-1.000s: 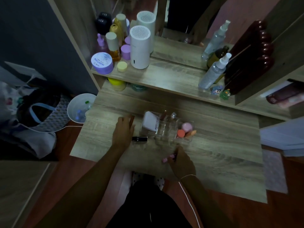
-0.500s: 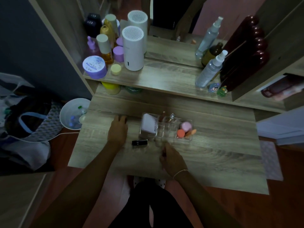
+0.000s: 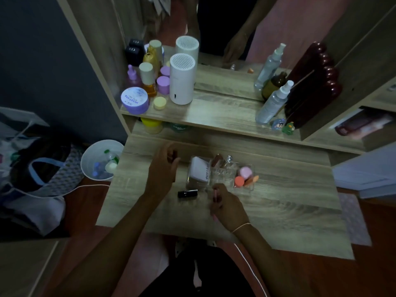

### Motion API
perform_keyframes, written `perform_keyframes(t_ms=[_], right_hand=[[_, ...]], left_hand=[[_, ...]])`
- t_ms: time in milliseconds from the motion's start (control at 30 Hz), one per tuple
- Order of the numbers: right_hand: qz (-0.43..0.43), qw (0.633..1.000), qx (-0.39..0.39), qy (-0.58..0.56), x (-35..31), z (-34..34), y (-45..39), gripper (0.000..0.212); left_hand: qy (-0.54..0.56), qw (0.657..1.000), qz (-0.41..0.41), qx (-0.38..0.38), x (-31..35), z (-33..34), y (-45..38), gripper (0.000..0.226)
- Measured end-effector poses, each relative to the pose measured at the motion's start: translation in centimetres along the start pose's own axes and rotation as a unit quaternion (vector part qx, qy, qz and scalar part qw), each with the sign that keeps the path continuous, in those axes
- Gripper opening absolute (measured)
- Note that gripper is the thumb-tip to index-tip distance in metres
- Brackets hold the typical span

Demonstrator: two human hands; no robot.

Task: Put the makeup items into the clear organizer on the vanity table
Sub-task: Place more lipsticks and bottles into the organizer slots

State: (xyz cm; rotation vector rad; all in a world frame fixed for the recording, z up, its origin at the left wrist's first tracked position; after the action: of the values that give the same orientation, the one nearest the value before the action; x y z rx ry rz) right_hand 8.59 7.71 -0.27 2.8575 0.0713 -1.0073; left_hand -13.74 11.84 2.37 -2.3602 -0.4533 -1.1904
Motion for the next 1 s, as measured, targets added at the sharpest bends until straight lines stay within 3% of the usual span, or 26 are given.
perform_keyframes(t_ms=[200,367,733,1000], right_hand=[[0.03,0.998,0.038,-0.029,1.1,-2.3,-0.9,0.048],[0.041,0.997,0.061,-0.014,2.4,-4.6,-2.0,0.033],[0.044,0.982,0.165,-0.076,3.5,-9.8,-5.3,0.027],[-0.002,0.977,0.191,-0.09,3.1,-10.1,-8.4,0.028]], left_hand=[[0.103,0.993,0.013,-0.053,4.3,3.2,1.4,0.021],[0.15,0.985,0.032,-0.085,6.3,5.6,2.4,0.019],[0.03,0.988,0.082,-0.124,5.3,9.2,3.9,0.014],[0.021,0.989,0.049,-0.14,4.3,9.8,4.2,0.018]])
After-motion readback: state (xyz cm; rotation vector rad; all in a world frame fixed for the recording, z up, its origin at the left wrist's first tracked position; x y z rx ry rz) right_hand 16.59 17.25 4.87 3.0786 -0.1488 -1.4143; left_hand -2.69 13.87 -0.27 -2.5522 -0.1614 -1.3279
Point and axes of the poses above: each hand's wrist, its own y-axis away from the middle knuckle, its own z-axis out of the palm, x = y × z, the point moved 6 cm from there along -y, towards the middle knuckle, and after that the axes turned 14 degrees about x, right-handed, at the moved point
